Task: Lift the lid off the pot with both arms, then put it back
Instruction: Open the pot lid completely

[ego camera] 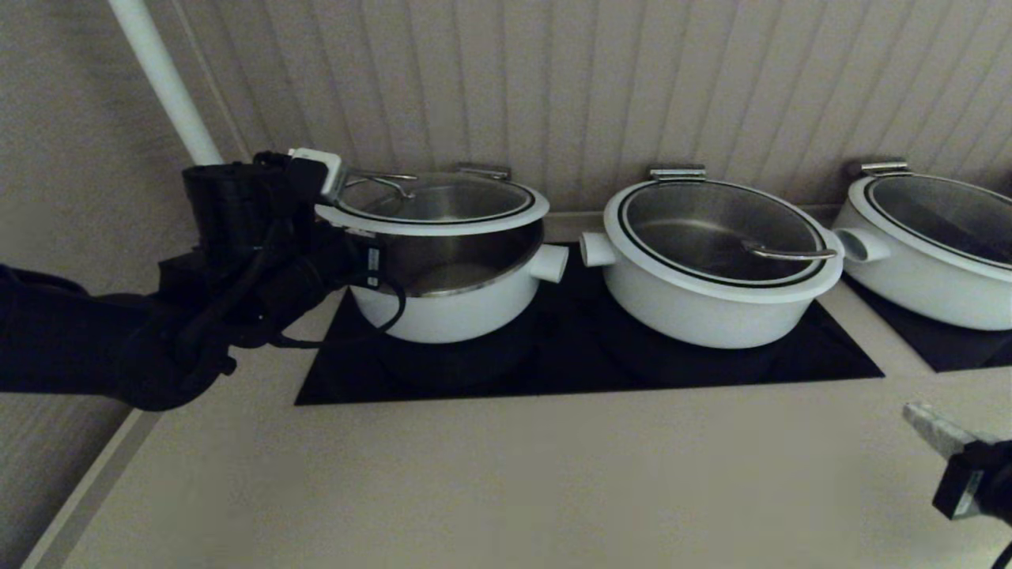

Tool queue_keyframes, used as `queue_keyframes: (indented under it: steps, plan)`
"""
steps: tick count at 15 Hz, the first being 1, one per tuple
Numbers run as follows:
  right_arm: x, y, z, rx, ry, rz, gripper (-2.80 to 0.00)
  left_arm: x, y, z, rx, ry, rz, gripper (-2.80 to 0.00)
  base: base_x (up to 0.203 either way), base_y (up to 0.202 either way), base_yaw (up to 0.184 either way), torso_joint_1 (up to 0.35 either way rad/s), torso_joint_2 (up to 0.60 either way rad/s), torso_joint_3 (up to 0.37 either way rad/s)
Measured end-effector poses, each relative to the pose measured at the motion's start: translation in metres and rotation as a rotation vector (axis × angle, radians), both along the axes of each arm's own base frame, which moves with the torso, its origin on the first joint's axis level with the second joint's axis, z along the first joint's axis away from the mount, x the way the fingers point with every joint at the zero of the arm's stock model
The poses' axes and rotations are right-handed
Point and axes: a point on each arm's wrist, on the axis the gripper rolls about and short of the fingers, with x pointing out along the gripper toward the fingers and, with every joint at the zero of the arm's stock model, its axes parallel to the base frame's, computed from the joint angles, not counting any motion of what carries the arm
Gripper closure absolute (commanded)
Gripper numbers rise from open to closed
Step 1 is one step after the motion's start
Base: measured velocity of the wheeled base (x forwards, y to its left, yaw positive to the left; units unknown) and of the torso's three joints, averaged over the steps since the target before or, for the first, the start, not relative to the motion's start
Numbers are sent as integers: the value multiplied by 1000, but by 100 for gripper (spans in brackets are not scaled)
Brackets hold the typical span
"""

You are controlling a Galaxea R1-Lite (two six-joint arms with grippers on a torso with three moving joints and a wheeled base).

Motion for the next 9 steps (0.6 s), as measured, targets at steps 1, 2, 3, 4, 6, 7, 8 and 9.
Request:
queue_keyframes:
  steps: [1, 2, 3, 4, 6, 7, 8, 9]
  plan:
    - [-3, -1, 1, -2, -7, -22, 0, 0, 0, 0, 1, 1, 0, 0, 0, 0, 0, 0, 0, 0]
    - [-7, -2, 2, -4, -10, -38, 0, 0, 0, -1, 1, 2, 0, 0, 0, 0, 0, 0, 0, 0]
    - [-13, -2, 2, -4, -7, -42, 0, 0, 0, -1, 2, 3, 0, 0, 0, 0, 0, 0, 0, 0]
    - [-20, -2, 1, -3, 7, -39, 0, 0, 0, -1, 1, 2, 0, 0, 0, 0, 0, 0, 0, 0]
    - [-40, 0, -3, -1, 47, -14, 0, 0, 0, -1, 2, 2, 0, 0, 0, 0, 0, 0, 0, 0]
    - [-51, 1, -6, 0, 67, 1, 0, 0, 0, 0, 2, 1, 3, 0, 0, 0, 0, 0, 0, 0]
    - [-62, 2, -10, 0, 88, 14, 0, 0, 0, 0, 2, 1, 4, 0, 0, 0, 0, 0, 0, 0]
    - [-75, 3, -16, 2, 114, 26, 0, 0, 0, 0, 2, 0, 6, 0, 0, 0, 0, 0, 0, 0]
